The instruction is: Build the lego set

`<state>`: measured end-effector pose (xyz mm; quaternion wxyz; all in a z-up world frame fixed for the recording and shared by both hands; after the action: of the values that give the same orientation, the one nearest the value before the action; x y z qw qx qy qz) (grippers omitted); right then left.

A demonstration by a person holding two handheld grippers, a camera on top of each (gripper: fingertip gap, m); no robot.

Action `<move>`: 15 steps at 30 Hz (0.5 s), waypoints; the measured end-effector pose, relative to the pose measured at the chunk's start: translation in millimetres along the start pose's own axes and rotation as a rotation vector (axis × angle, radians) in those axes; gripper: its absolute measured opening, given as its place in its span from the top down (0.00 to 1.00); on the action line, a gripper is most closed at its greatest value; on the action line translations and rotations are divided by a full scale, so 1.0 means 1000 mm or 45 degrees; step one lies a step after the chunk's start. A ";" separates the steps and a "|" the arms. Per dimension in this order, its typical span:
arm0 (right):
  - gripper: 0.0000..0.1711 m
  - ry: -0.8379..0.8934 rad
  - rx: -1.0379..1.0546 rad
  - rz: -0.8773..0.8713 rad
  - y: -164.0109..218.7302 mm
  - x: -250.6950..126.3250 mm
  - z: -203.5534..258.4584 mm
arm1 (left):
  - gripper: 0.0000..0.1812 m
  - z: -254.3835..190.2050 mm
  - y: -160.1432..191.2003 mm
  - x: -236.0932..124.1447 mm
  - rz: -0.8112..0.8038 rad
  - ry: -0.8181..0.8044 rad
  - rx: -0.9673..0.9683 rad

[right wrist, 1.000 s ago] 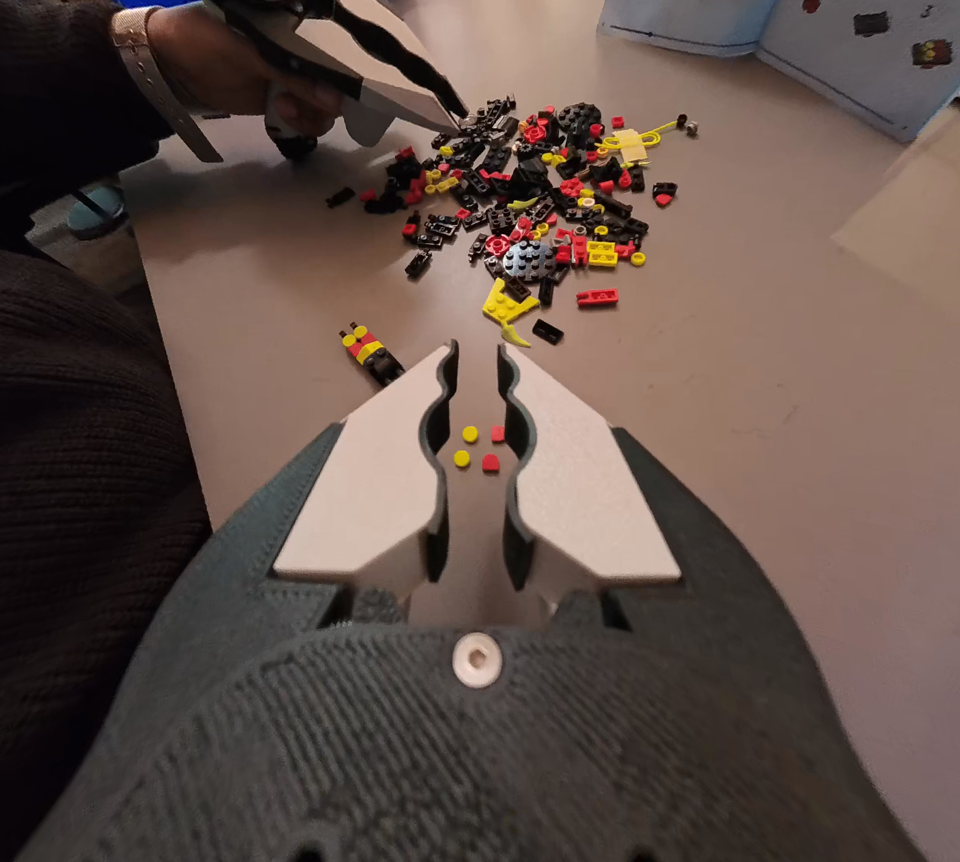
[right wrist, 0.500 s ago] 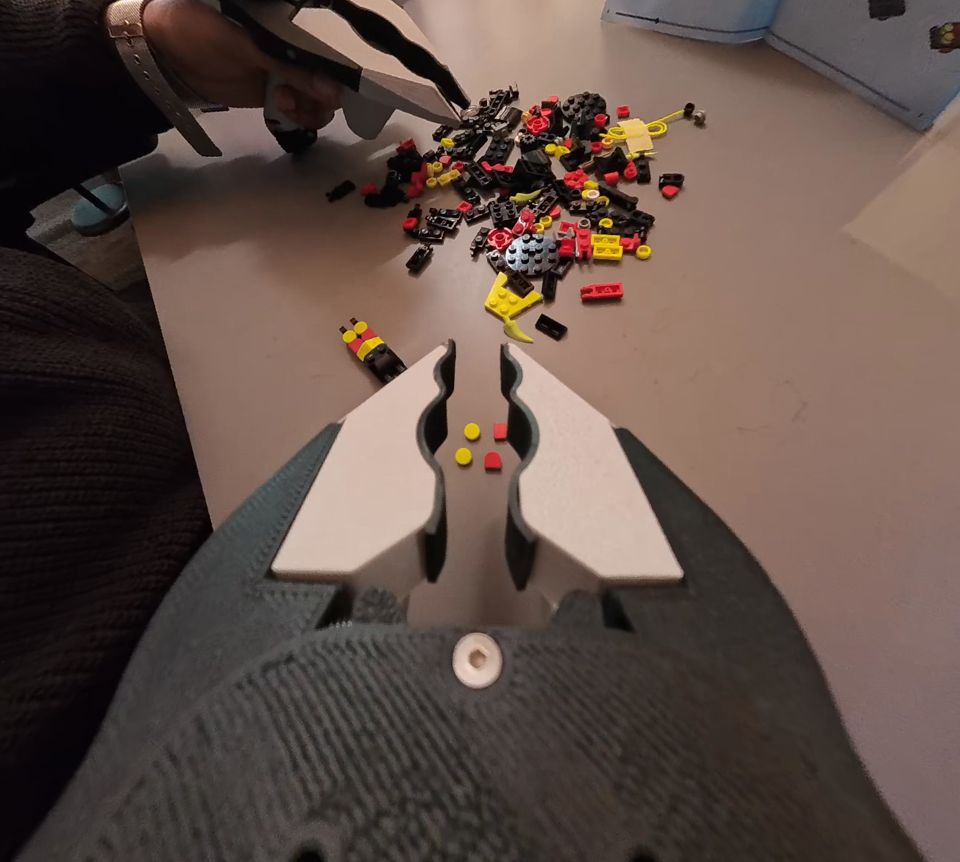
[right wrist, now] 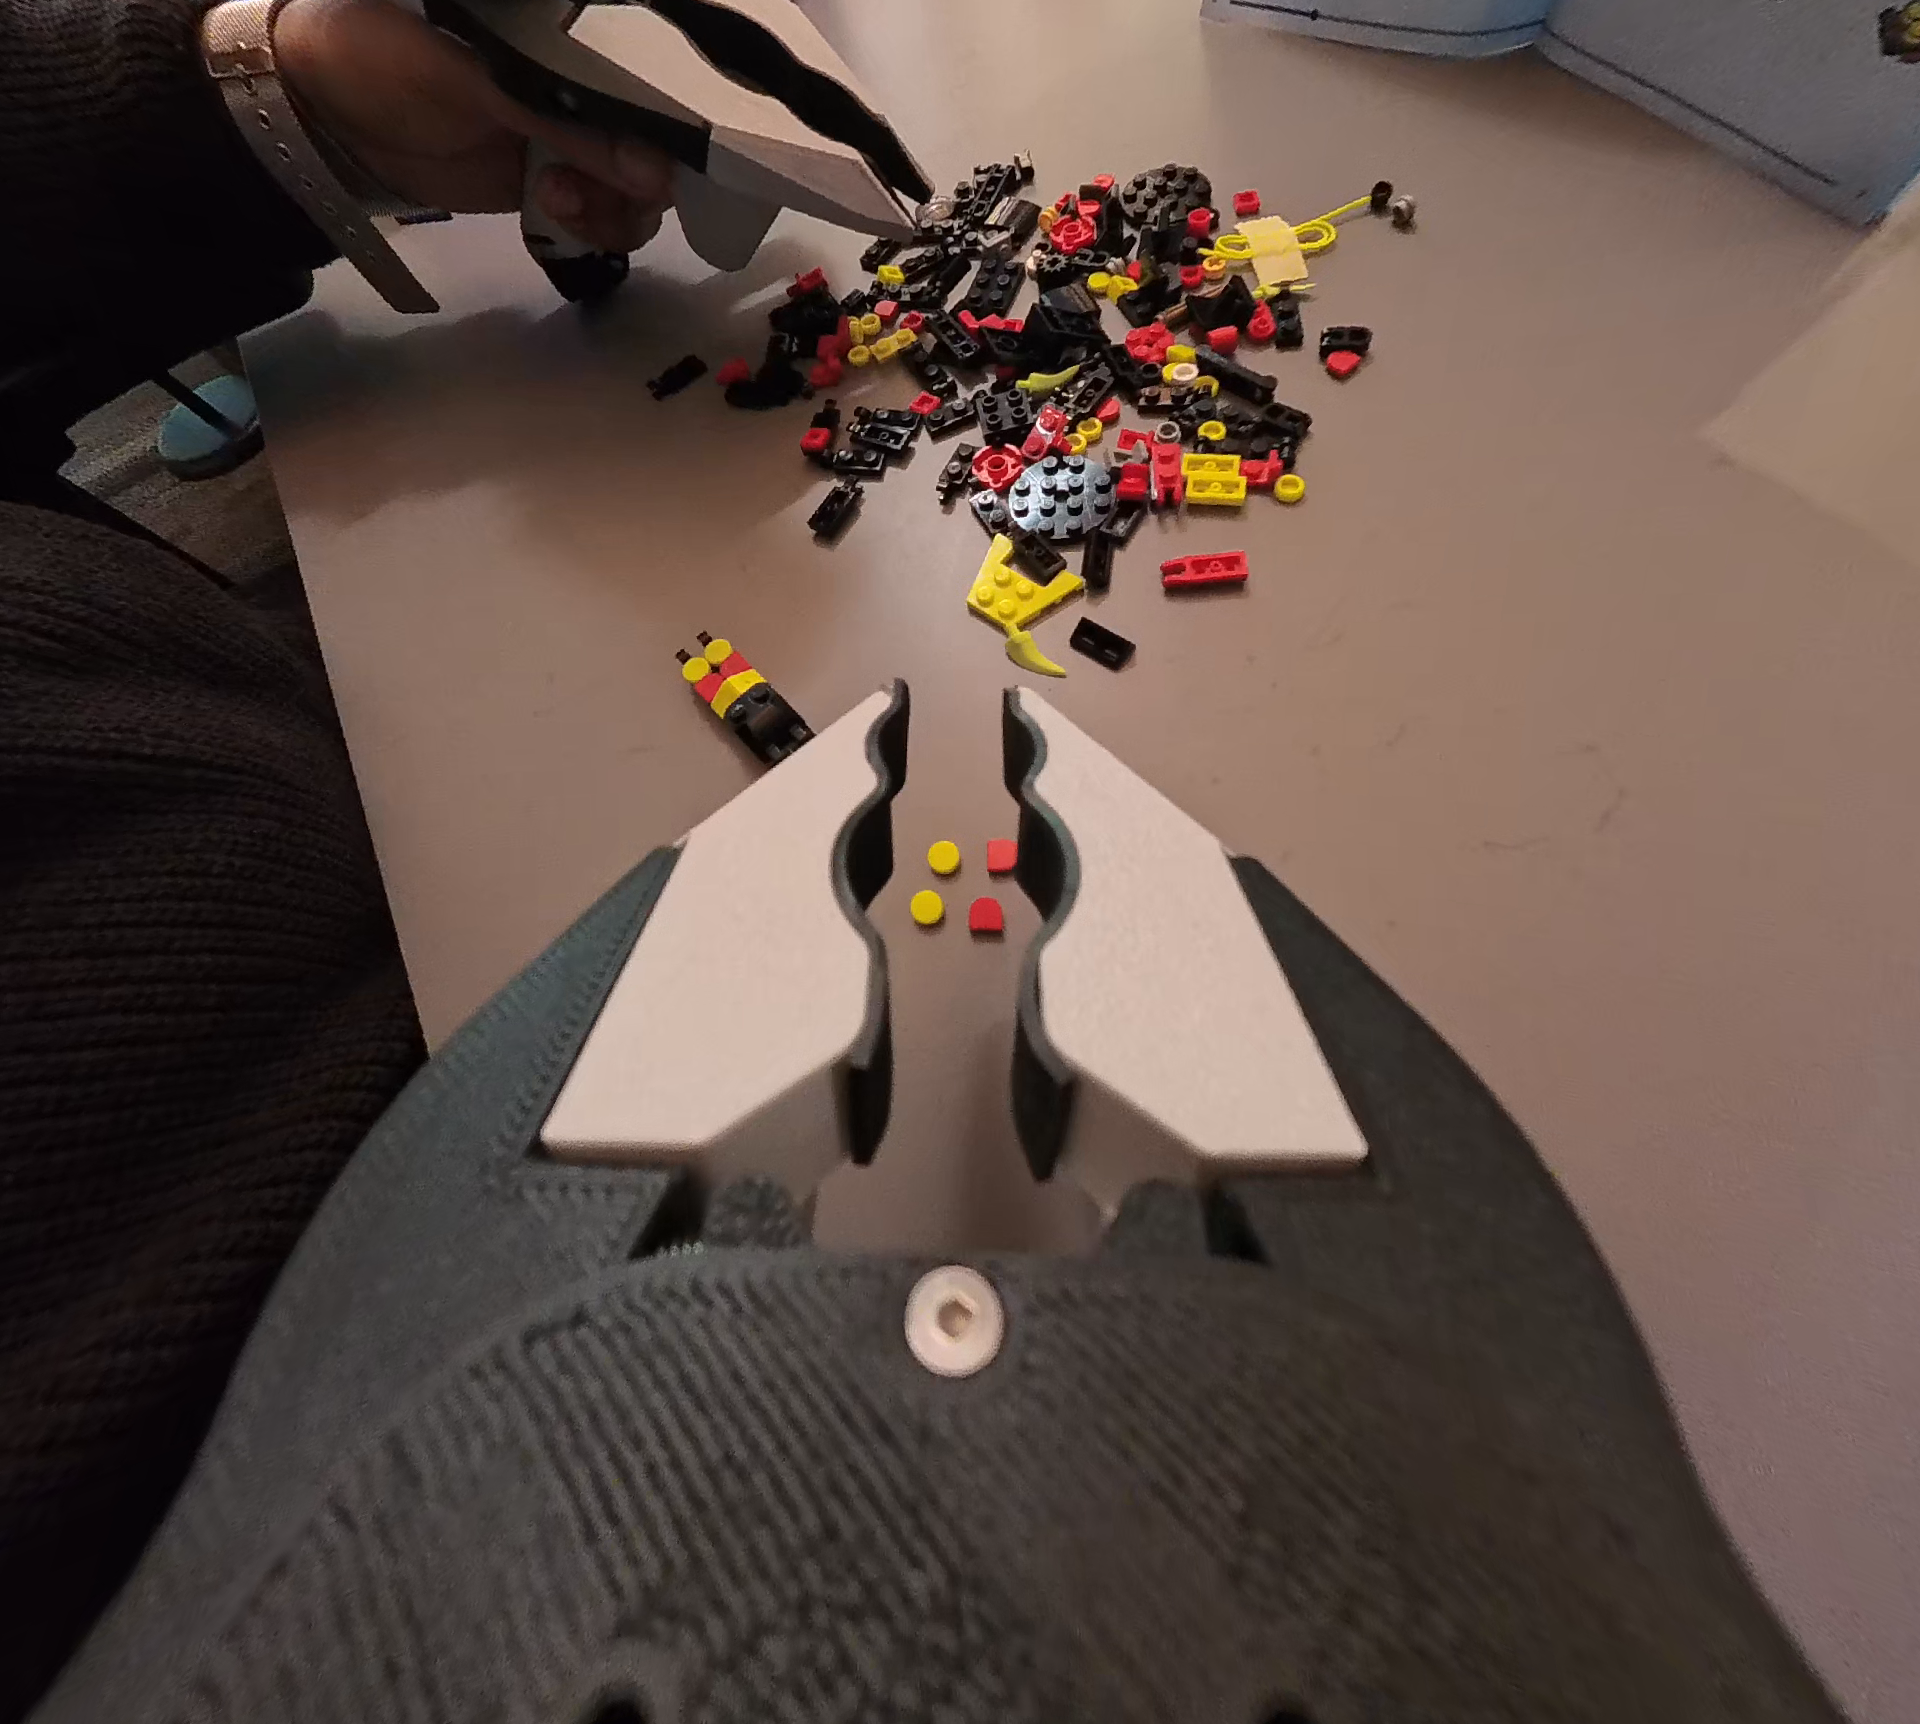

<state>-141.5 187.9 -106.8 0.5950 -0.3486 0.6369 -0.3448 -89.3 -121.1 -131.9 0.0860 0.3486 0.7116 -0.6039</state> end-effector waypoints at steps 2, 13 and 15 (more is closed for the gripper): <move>0.90 0.001 -0.002 0.001 0.000 0.000 0.000 | 0.95 0.000 0.000 0.000 0.001 0.003 -0.001; 0.82 0.057 -0.013 -0.041 -0.004 -0.003 -0.002 | 0.95 0.001 -0.001 -0.001 -0.009 0.000 -0.003; 0.82 0.064 -0.011 -0.056 -0.005 -0.001 -0.002 | 0.95 0.001 -0.001 0.000 -0.007 -0.001 -0.003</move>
<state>-143.7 186.7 -101.8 0.5696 -0.3564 0.6453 -0.3635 -89.5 -122.1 -131.4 0.0851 0.3463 0.7132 -0.6034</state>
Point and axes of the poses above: each gripper's, where its closed fingertips meet, x out along the fingers, y out of its underside, z = x × y across the jaws, the point moved 10 cm from there along -x, back along the fingers, and after that the axes turned 15 degrees about -x, right-handed, at the moved point
